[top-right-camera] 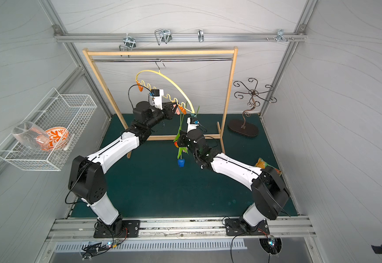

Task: Dry the flowers on a clothes hanger
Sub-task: Clamp the flower onto the hanger.

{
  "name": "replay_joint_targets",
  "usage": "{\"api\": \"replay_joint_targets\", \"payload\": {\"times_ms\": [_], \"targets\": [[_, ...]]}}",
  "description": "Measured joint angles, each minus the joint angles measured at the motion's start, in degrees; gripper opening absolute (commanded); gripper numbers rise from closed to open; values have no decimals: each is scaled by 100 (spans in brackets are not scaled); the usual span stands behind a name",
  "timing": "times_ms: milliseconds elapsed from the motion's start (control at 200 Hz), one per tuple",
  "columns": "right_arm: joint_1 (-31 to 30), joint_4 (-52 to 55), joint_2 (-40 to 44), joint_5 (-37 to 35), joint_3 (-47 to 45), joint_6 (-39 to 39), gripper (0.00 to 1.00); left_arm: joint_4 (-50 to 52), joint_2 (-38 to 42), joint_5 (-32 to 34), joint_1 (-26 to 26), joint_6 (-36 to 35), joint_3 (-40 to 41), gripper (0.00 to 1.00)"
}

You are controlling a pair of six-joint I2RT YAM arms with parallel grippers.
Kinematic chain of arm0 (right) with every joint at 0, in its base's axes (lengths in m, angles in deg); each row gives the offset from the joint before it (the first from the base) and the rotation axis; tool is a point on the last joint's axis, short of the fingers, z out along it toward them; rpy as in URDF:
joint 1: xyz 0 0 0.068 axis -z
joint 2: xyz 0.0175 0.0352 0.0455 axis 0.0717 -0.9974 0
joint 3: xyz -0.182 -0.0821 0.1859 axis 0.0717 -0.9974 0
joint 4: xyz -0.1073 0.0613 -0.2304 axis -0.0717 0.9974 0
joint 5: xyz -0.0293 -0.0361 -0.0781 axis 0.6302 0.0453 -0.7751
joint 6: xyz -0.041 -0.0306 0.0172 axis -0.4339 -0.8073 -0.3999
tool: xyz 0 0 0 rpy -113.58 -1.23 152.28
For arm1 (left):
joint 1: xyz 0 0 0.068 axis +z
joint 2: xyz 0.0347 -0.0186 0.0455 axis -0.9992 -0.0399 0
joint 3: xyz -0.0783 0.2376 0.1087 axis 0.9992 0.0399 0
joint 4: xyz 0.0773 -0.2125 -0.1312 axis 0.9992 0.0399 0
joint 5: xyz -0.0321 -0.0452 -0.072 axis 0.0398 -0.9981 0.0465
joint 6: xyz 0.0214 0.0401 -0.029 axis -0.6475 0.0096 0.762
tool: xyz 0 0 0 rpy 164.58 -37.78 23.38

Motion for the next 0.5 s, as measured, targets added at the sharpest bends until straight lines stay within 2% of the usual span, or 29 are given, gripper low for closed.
{"api": "replay_joint_targets", "payload": {"times_ms": [500], "targets": [[2, -83, -127, 293, 238, -55, 0, 0, 0, 15, -15, 2, 0, 26]]}}
